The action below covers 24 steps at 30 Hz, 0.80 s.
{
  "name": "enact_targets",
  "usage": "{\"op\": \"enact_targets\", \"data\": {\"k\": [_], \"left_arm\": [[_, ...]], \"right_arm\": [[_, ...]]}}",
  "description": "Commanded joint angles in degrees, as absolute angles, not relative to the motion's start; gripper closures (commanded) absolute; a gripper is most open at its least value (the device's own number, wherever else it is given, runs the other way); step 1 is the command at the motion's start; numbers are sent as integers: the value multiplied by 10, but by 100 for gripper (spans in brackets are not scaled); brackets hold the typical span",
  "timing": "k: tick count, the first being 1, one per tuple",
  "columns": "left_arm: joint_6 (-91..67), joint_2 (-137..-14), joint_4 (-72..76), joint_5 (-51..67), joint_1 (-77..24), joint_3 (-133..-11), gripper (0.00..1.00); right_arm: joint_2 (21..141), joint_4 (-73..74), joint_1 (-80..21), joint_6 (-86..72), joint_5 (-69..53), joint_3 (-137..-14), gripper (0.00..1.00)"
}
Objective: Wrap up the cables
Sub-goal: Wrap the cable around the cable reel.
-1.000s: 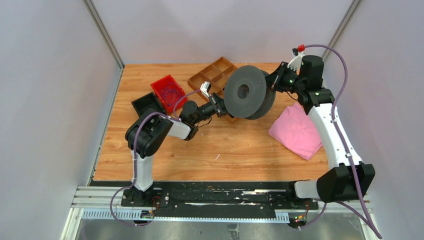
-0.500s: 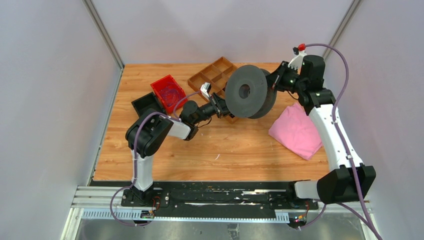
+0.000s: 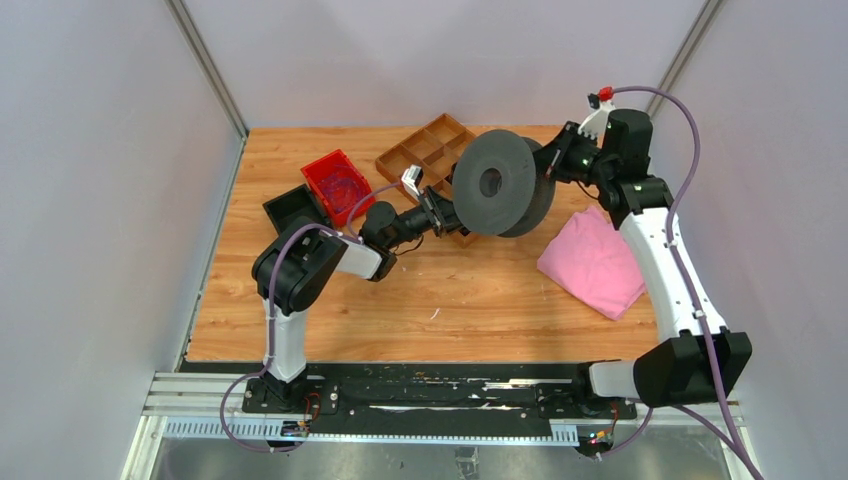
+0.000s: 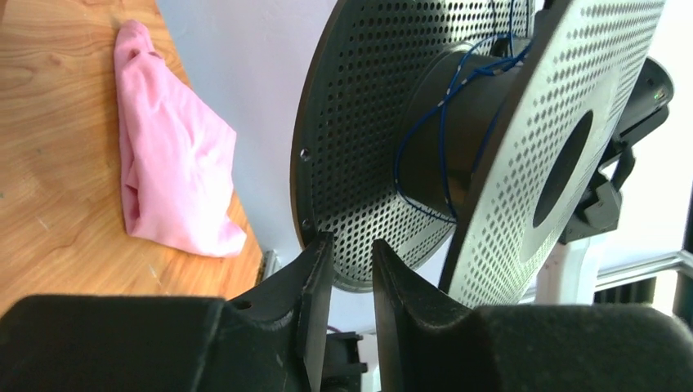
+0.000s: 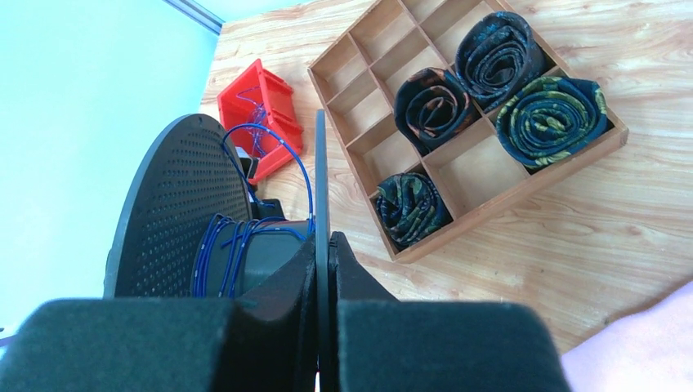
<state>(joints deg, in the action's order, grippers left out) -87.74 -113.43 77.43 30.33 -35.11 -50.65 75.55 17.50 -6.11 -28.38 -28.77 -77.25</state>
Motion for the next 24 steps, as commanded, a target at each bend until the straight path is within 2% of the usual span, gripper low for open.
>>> {"op": "enact_targets", "data": {"k": [1,8,15,18,24], "left_arm": [[-811,-1134,802,338,-355,-502,69],[-696,-1119,758,342,-316,-465,62],[-589,-1082,672,344,-282,-451,57],[-545,-1064,639,344,-273,-452,57],[-464,-1016,577,352,-257,-467,57]], "right_arm": [[755,195,-46,-282,-273,-826,99],[782,298,-35,-259,-214,-942,99],[779,358,-39,-218,-150,-983,99],[773,365,-54,-181,-140,-968,99],[726,298,-70,-135,-177,-853,99]]}}
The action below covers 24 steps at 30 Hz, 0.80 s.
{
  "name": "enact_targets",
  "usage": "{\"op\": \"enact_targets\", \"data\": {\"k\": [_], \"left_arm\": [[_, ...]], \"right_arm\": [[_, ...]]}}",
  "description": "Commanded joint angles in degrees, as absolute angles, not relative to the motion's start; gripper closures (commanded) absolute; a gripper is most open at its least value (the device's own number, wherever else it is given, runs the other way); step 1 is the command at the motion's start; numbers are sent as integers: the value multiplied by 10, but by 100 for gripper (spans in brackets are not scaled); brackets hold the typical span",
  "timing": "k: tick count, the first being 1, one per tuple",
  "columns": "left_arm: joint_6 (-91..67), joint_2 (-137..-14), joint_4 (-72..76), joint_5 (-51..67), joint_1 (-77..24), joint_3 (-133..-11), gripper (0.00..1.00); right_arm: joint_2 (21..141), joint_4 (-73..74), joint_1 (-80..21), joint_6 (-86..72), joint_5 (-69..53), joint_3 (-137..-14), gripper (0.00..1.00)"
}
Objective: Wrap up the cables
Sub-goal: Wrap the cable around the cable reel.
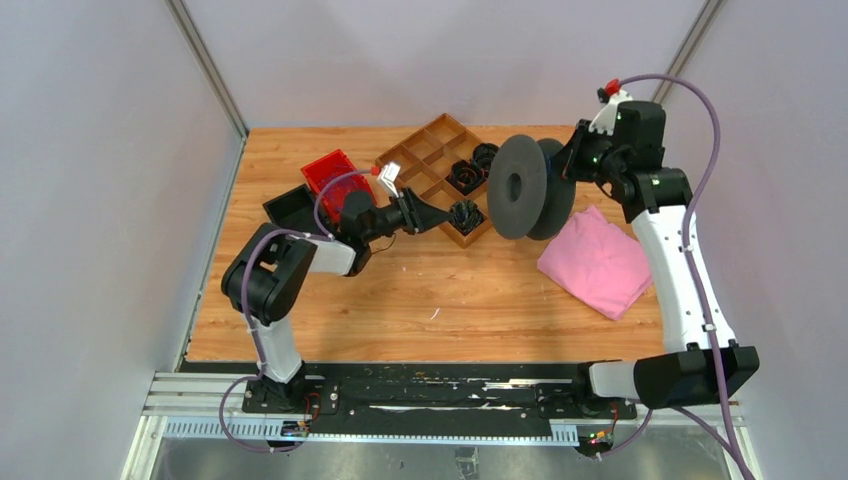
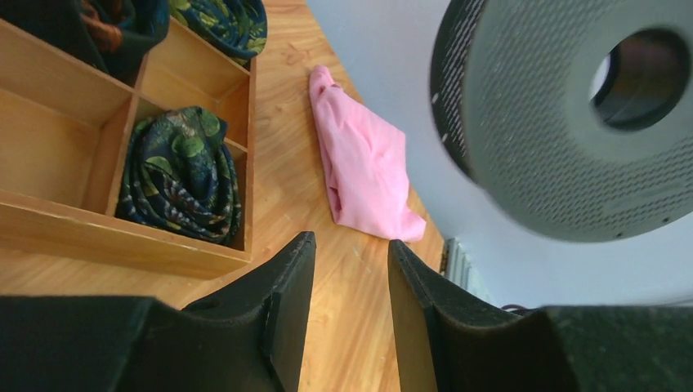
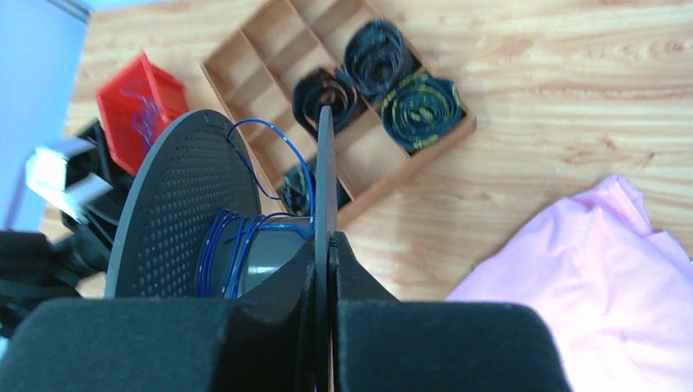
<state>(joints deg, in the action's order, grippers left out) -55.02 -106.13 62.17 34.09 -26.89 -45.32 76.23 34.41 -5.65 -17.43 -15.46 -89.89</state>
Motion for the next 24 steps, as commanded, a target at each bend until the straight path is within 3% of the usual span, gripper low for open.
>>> {"op": "enact_targets", "data": {"k": [1,12,24], "left_arm": [[-446,-1004,564,352,-252,-469,57],[-267,-892,331,379,-192,-536,56],[-202,-804,259,325,-148,-540,52]], "right_arm": [[719,291,-72,-128,-177,-838,99],[680,228,-75,-146,-352,-721,99],[673,103,-75,-203,-513,-594,99]]}}
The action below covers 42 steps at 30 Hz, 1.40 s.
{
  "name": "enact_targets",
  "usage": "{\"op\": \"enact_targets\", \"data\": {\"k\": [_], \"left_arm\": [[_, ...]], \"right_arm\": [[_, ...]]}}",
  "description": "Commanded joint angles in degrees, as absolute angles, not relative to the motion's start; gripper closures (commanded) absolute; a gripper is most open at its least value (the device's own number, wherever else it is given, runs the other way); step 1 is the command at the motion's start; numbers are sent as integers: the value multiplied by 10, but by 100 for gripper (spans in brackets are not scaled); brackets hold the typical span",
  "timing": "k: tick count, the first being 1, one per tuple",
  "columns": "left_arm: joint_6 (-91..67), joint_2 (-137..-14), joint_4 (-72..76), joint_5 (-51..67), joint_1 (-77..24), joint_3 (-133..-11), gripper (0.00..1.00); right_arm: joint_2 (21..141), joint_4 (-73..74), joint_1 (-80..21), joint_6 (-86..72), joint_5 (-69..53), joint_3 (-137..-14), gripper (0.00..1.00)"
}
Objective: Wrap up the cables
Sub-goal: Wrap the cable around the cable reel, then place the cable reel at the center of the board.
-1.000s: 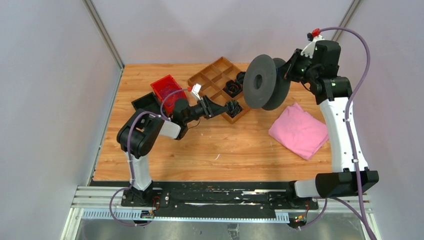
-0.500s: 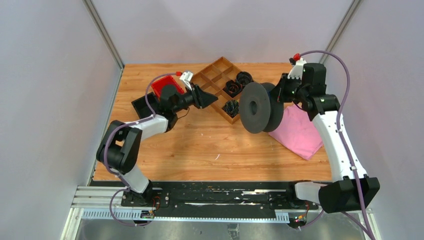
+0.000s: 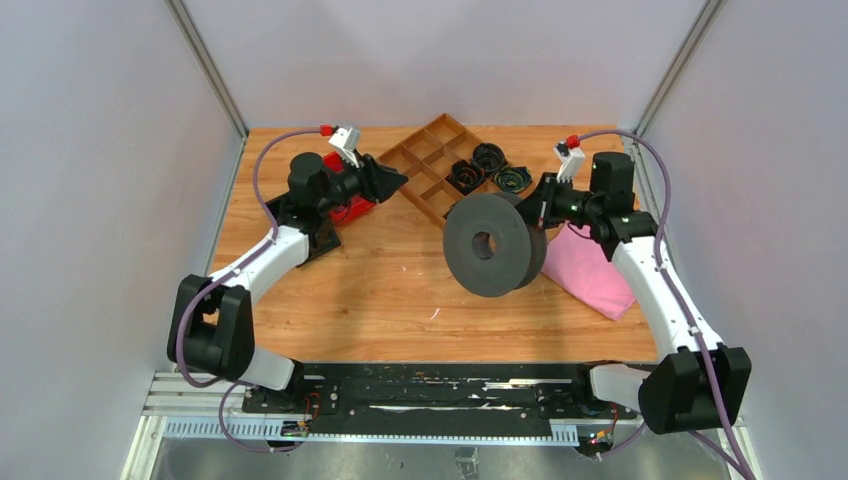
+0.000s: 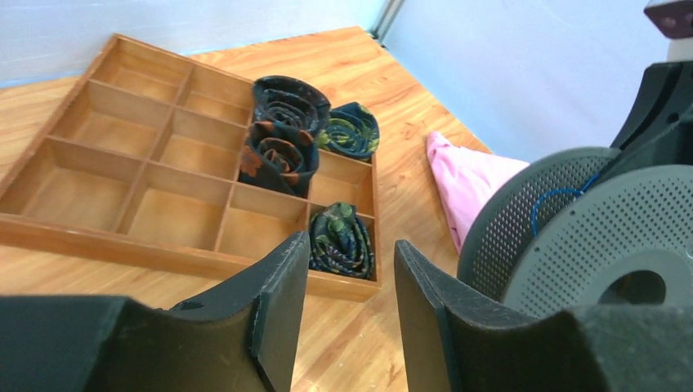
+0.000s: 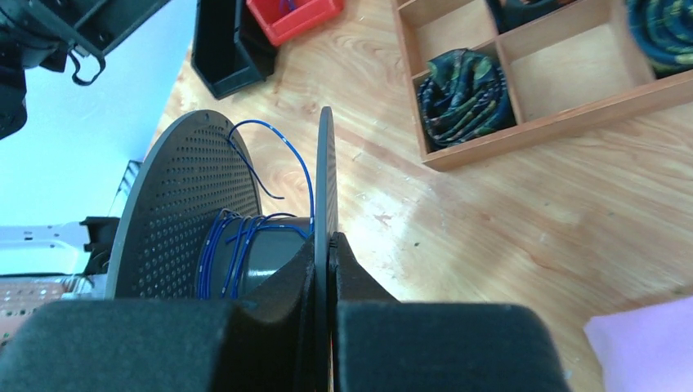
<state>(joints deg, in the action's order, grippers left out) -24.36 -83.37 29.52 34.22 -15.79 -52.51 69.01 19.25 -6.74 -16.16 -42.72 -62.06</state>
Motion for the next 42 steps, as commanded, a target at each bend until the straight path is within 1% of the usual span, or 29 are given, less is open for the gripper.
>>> {"op": "enact_targets", "data": {"k": [1,9,17,28,36,42], "left_arm": [[-188,-798,251,323,-148,-540,51],[-148,-783,222,317,-148,-532,48],[-124,-794,210,311,-148,-530,47],[-80,-805,185,316,-148,-548,46],[-61,-809,164,312,-148,-550,45],[-66,-809,163,315,-148,-545,45]], "right_arm": [[674,83,-74,-217,-522,-577,99],[704,-99,-82,-331,-547,-450,99],[754,-213,-131,-393,-522,-393,99],[812,-299,-192,-408,-463,-350,99],[866,-364,-202,-435,-453,-337,99],[895,-380,-202,-448,-454,-341,99]]}}
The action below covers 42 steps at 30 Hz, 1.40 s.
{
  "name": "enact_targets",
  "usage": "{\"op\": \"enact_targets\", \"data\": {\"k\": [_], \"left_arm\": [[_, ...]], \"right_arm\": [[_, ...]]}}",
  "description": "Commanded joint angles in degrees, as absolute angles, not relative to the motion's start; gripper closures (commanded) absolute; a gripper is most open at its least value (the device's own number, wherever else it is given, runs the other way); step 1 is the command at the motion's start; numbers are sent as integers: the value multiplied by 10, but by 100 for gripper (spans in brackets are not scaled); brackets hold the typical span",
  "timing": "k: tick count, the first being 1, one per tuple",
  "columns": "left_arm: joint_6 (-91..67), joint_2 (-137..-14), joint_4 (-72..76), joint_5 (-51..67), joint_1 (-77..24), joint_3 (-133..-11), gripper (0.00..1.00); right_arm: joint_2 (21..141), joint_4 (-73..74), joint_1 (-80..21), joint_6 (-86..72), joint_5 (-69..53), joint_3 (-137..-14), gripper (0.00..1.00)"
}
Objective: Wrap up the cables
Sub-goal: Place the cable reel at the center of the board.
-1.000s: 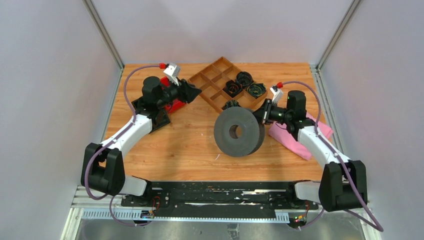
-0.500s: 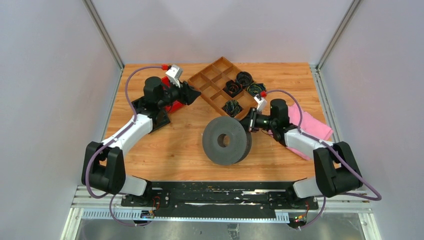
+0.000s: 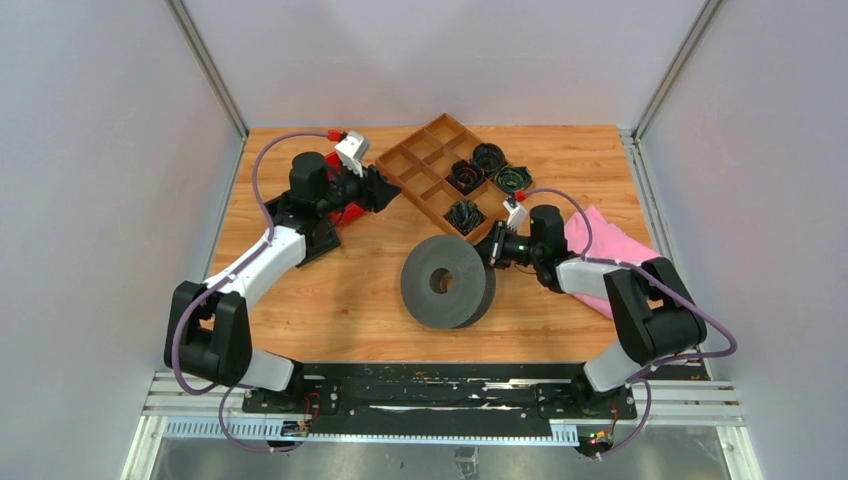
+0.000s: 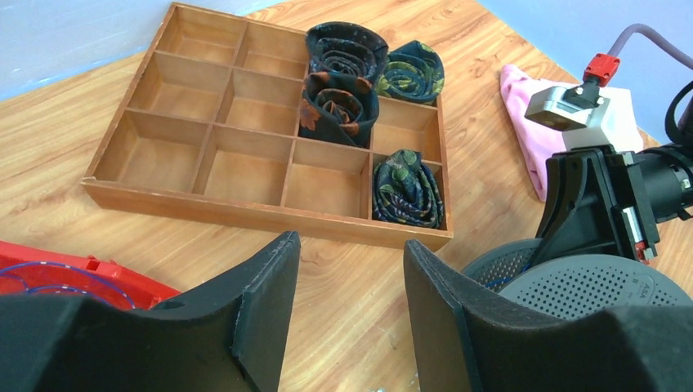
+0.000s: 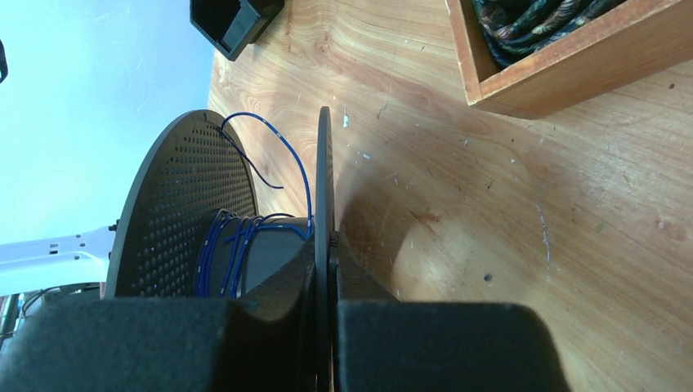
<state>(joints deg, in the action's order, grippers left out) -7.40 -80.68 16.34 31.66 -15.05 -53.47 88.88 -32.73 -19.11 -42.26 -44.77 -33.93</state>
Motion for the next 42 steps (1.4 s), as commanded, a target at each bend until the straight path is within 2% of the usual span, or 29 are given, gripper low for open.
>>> {"op": "enact_targets", "data": {"k": [1,3,10,14,42], "left_arm": [[-67,-809,163,316,-148,-544,45],[-70,-809,163,317,-148,-542,45],[-77,-804,163,321,-148,-540,45],[-78,-801,163,322,-148,-539,45],[-87,-791,163,331,-148,-530,44]], "right_arm": [[898,-377,-202,-447,-453,-342,99],[906,-364,-202,-443,-453,-350,98],[922,-303,-190,-420,-458,-377,79],[927,-278,-182,-404,-462,-390,73],[975,-147,-119,-284,-463,-430,66]]}}
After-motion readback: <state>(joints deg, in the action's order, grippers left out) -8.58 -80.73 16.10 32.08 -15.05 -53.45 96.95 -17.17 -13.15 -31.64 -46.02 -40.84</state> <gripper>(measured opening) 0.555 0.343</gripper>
